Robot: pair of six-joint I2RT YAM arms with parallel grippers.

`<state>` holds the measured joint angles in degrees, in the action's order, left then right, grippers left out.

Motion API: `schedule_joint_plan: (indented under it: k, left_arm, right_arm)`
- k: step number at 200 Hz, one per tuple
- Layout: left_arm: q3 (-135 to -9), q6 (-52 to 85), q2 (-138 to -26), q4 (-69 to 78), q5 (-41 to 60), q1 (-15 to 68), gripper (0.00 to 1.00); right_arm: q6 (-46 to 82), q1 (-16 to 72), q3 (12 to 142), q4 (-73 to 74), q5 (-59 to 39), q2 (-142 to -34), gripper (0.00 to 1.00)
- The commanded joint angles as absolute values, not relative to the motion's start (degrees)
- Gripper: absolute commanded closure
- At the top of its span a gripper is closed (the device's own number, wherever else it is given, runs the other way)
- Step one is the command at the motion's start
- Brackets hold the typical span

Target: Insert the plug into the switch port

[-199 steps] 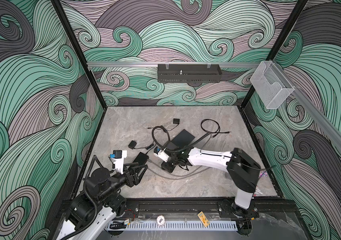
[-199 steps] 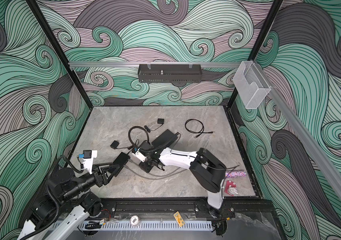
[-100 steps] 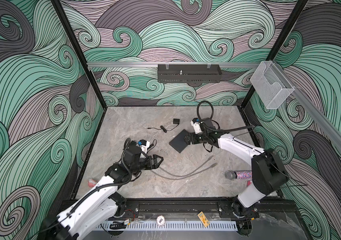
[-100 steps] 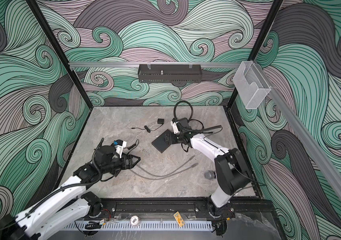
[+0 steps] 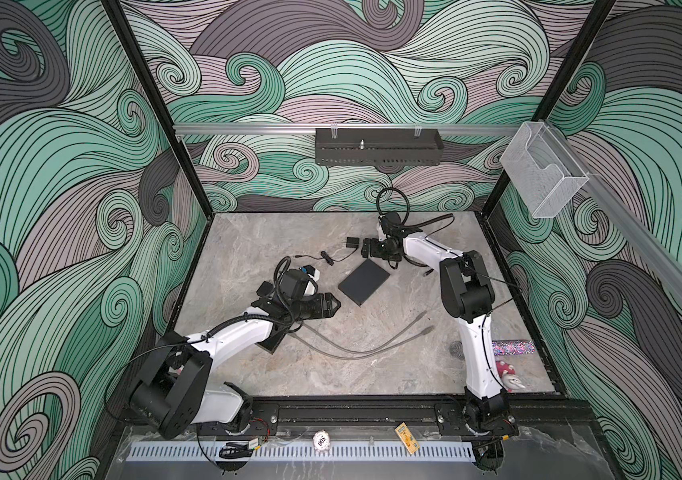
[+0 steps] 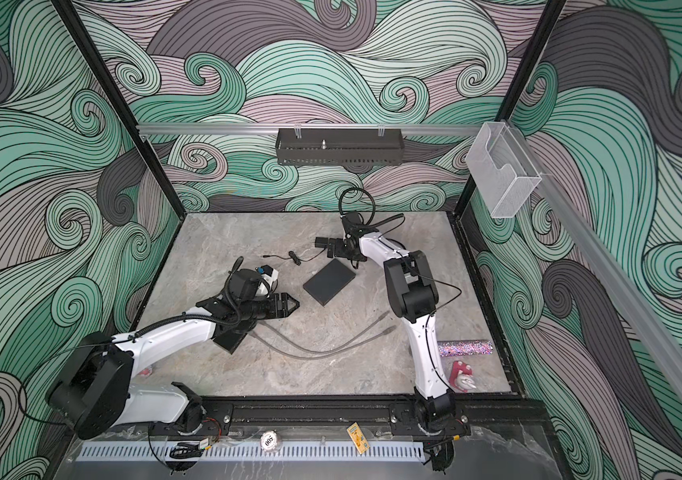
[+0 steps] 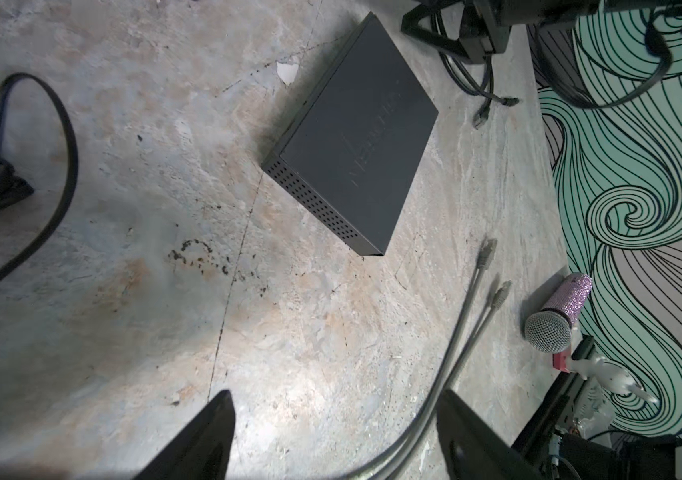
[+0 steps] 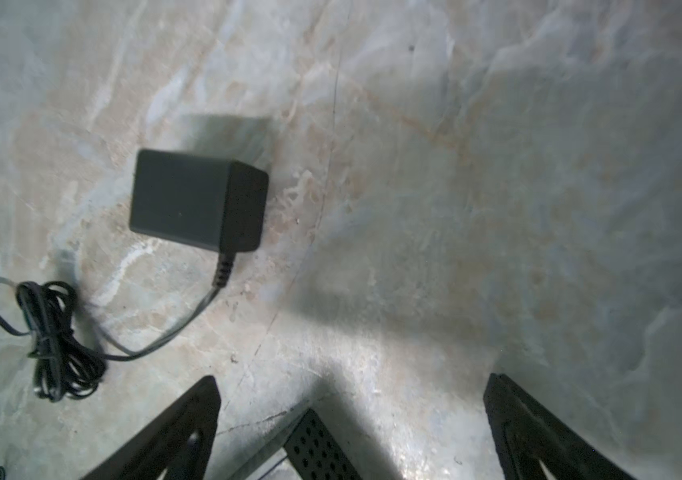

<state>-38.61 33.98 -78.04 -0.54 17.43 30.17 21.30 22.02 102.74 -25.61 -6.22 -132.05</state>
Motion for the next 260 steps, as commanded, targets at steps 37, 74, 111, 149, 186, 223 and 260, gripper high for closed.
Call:
schedule_joint_plan:
  k: [37, 74, 111, 149, 186, 223, 260]
  left_arm:
    - [-36.6, 34.4, -73.3, 1.2, 15.9, 29.8, 0.22]
    - [-35.8, 34.6, -66.5, -4.4, 14.8, 29.8, 0.21]
    - [-35.6, 34.6, -57.2, -11.3, 12.2, 29.7, 0.20]
    - [-37.5, 37.0, -44.5, -17.5, 13.1, 29.7, 0.21]
    - [-42.4, 33.0, -28.4, -27.8, 14.5, 29.7, 0.24]
    - [-49.6, 29.5, -19.9, -42.8, 12.0, 29.7, 0.26]
    - [-49.5, 26.4, -14.6, -47.5, 11.9, 29.7, 0.29]
  right_arm:
    - [27.7, 26.1, 86.0, -17.8, -11.8, -123.4, 0.00]
    - [27.9, 30.8, 78.2, -14.6, -13.9, -118.3, 0.00]
    - [29.5, 34.4, 67.5, -7.7, -11.2, -112.2, 0.00]
    - [21.5, 31.6, 70.1, -3.2, -10.4, -110.1, 0.00]
    - [21.0, 27.6, 84.8, -7.2, -25.1, -120.8, 0.14]
    - [4.8, 32.8, 95.5, -16.7, -12.6, -124.8, 0.20]
    - [0.0, 34.2, 106.6, -19.0, -14.0, -133.0, 0.44]
